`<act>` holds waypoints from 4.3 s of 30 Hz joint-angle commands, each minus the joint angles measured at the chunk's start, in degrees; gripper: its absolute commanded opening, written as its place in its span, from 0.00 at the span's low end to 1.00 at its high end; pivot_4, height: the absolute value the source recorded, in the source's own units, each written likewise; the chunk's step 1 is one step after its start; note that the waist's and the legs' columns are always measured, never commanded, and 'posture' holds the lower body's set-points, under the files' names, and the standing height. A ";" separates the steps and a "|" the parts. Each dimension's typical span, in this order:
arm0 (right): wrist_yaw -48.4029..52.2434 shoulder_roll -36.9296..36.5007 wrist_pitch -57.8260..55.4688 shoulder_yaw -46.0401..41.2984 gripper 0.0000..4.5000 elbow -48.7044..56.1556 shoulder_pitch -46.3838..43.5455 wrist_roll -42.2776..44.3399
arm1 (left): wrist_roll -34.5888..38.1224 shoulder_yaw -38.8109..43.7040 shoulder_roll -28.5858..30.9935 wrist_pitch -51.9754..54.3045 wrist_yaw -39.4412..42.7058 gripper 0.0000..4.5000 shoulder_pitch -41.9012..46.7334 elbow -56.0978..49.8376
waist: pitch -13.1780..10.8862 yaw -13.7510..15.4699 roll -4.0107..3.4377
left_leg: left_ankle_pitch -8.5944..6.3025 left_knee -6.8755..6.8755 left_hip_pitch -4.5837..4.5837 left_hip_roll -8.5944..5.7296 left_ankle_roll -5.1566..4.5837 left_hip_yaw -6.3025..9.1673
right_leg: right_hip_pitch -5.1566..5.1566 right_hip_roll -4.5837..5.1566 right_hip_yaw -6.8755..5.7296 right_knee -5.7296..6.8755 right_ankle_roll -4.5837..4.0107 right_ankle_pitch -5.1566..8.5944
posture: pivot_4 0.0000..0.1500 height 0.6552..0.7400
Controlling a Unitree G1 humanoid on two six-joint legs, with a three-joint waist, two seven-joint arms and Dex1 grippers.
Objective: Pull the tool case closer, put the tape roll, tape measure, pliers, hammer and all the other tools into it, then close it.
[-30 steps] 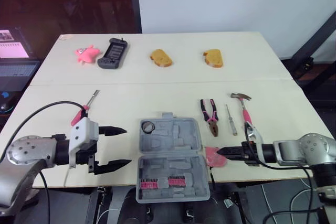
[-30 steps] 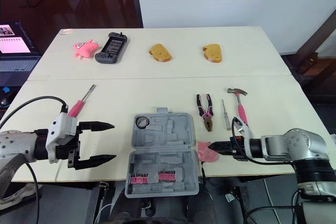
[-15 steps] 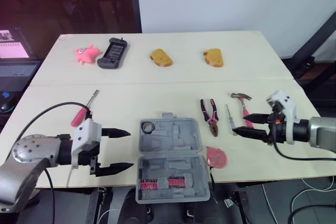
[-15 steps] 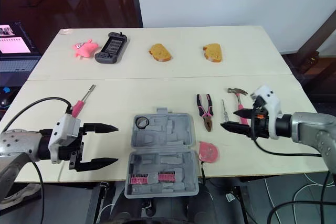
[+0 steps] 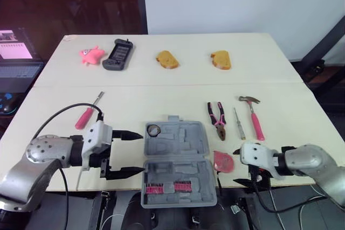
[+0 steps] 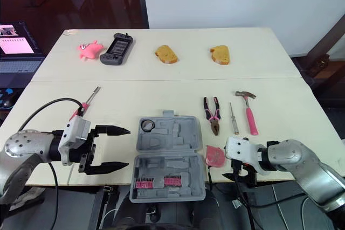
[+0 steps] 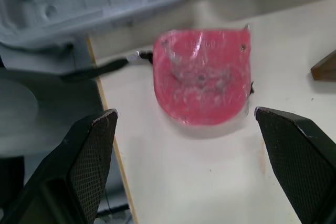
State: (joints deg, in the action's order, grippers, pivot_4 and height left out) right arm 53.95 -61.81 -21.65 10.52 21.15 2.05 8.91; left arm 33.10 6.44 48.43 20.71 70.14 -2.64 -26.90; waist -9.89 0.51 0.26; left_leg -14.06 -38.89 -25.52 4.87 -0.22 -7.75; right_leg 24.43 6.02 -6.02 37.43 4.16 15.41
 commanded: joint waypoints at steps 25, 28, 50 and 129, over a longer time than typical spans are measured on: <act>5.14 6.50 -1.15 1.96 0.65 -4.61 -4.90 -4.49 | -0.29 2.63 1.61 -0.59 -2.31 1.00 -2.06 -0.74 | -0.01 0.24 -0.05 | 0.00 -0.02 0.06 0.00 0.00 0.03 | -0.04 -0.02 0.00 0.01 -0.01 0.00 | 1.00 0.75; 7.00 5.16 -6.31 0.79 0.65 -0.89 -6.35 -2.23 | -0.52 2.25 1.20 -0.76 -2.46 1.00 -1.46 -0.06 | -0.01 0.19 -0.05 | 0.00 -0.04 0.05 -0.01 0.00 0.03 | -0.04 -0.01 0.00 0.01 -0.01 0.00 | 1.00 0.75; 26.34 9.68 -24.10 27.26 0.65 -7.93 -55.13 -10.21 | -4.22 4.36 -8.40 -6.87 -13.63 1.00 -11.01 -2.95 | -0.02 -1.24 -0.12 | 0.00 -0.02 0.01 0.02 0.00 -0.04 | 0.09 0.06 0.00 0.09 -0.04 -0.09 | 1.00 0.75; 12.62 25.64 -8.99 9.71 0.48 -12.06 -35.38 -8.94 | -4.45 1.79 -5.90 -6.08 -11.15 1.00 -8.68 -1.43 | -0.02 -1.20 -0.12 | 0.11 -0.01 0.00 0.02 0.17 -0.06 | 0.12 0.06 -0.02 0.59 0.08 -0.15 | 1.00 0.75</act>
State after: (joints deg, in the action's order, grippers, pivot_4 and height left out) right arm 67.08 -36.07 -31.94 22.35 8.63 -33.37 -1.34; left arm 27.72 7.62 42.02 14.78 58.60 -11.49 -27.60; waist -9.91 -0.70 0.14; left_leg -13.96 -38.90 -25.52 4.88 -0.04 -7.81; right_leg 24.54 6.09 -6.04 38.02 4.24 15.26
